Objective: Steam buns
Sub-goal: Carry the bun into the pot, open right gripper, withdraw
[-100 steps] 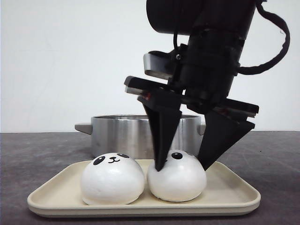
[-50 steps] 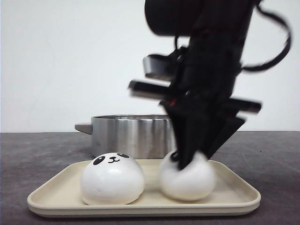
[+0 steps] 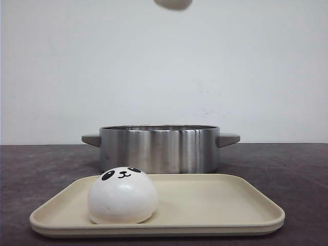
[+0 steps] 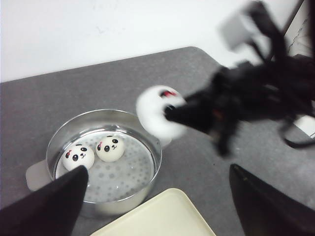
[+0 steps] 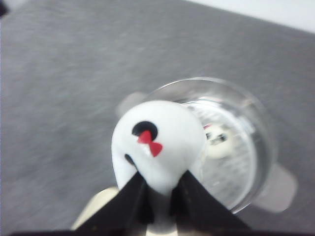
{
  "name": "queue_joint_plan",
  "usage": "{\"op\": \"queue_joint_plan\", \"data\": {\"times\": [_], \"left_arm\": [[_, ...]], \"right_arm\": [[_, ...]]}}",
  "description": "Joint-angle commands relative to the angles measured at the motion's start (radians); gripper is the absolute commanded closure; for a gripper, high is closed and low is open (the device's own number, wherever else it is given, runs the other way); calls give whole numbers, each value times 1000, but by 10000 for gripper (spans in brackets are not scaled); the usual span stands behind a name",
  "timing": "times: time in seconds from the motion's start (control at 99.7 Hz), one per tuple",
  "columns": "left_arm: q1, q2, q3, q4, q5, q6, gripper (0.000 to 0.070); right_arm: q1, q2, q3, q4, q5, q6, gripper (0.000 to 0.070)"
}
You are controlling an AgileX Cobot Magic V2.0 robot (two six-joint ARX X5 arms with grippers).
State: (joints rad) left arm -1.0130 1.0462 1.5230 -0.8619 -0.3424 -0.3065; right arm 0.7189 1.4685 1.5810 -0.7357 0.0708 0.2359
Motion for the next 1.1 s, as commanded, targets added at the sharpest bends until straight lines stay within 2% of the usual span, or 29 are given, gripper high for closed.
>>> {"op": "queue_joint_plan", "data": {"times": [0.0, 0.301, 0.502, 0.532, 0.592, 0.602, 0.672, 0.702, 0.722, 1.013, 1.054, 1.094], "left_arm": [[-11, 9, 22, 18, -8, 10, 154], [-11, 11, 22, 16, -9, 10, 154], [-11, 13, 22, 17, -10, 10, 154], [-11, 13, 22, 17, -10, 10, 154], [-11, 13, 22, 16, -10, 10, 154], [-11, 13, 22, 16, -10, 10, 154], [-11, 13, 22, 12, -10, 10, 154], [-11, 13, 22, 10, -10, 10, 154], [-11, 13, 22, 9, -10, 10, 154], [-11, 13, 22, -8, -28, 10, 154], [-11, 15, 21, -21, -29, 10, 154], [-11, 19, 21, -40, -29, 10, 154]], "right_arm": [[-26, 80, 33, -3, -15, -70, 699], [-120, 401, 38, 21, -20, -117, 699], [-141, 495, 38, 27, -54, -116, 686], [-141, 501, 38, 33, -57, -114, 648], [-144, 505, 38, 40, -59, -111, 491], [-145, 506, 38, 43, -66, -111, 437], [-147, 507, 38, 48, -97, -111, 205], [-147, 507, 38, 49, -102, -106, 148], [-147, 507, 38, 48, -101, -103, 135], [-152, 505, 41, 26, -97, -92, 140], [-152, 500, 51, 16, -103, -84, 178], [-153, 488, 63, -2, -112, -84, 281]]}}
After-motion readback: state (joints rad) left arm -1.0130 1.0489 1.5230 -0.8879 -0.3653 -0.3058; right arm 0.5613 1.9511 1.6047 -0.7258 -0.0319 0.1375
